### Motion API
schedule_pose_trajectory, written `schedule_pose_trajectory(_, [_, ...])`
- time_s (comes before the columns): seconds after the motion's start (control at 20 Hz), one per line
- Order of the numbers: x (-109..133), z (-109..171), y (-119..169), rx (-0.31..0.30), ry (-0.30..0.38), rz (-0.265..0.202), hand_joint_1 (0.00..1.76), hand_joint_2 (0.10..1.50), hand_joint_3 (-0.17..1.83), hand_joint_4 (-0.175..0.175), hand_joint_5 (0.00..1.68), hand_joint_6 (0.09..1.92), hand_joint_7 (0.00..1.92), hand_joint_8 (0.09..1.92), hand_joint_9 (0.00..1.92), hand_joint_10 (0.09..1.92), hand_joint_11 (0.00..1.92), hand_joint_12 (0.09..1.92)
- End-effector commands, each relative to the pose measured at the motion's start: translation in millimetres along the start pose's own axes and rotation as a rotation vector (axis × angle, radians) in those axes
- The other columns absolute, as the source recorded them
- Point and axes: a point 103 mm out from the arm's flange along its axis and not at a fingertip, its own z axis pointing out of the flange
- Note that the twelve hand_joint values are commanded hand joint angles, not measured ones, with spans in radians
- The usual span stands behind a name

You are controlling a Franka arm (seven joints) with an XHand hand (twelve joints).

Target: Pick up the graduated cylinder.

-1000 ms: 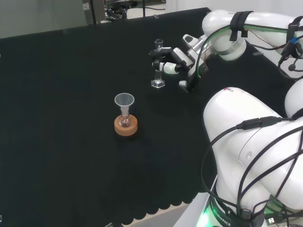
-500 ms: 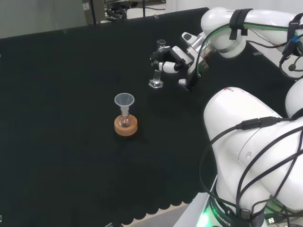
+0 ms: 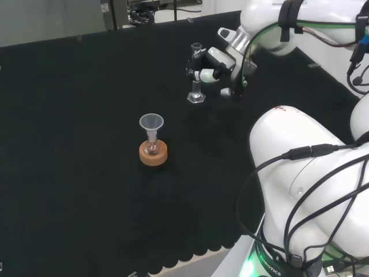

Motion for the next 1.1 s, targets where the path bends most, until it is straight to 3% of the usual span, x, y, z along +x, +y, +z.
schedule_pose_trajectory(0.05, [14.9, -23.3, -10.4, 0.067, -0.102, -0.007, 1.14, 1.13, -0.02, -0.150, 0.98, 1.01, 1.15, 0.42, 1.35, 0.09, 1.24, 0.75])
schedule_pose_trajectory(0.4, [43.8, -41.0, -39.9, 0.144, -0.193, 0.004, 1.15, 1.13, -0.02, -0.161, 0.99, 1.00, 1.19, 0.39, 1.37, 0.09, 1.26, 0.73])
schedule_pose_trajectory(0.75, [76.9, -42.9, -87.1, 0.209, -0.283, 0.020, 1.15, 1.12, -0.02, -0.163, 0.99, 1.00, 1.20, 0.38, 1.38, 0.09, 1.26, 0.73])
schedule_pose_trajectory(1.1, [94.2, -43.2, -121.5, 0.293, -0.354, 0.024, 1.15, 1.12, -0.02, -0.166, 0.99, 1.00, 1.21, 0.37, 1.38, 0.09, 1.27, 0.73])
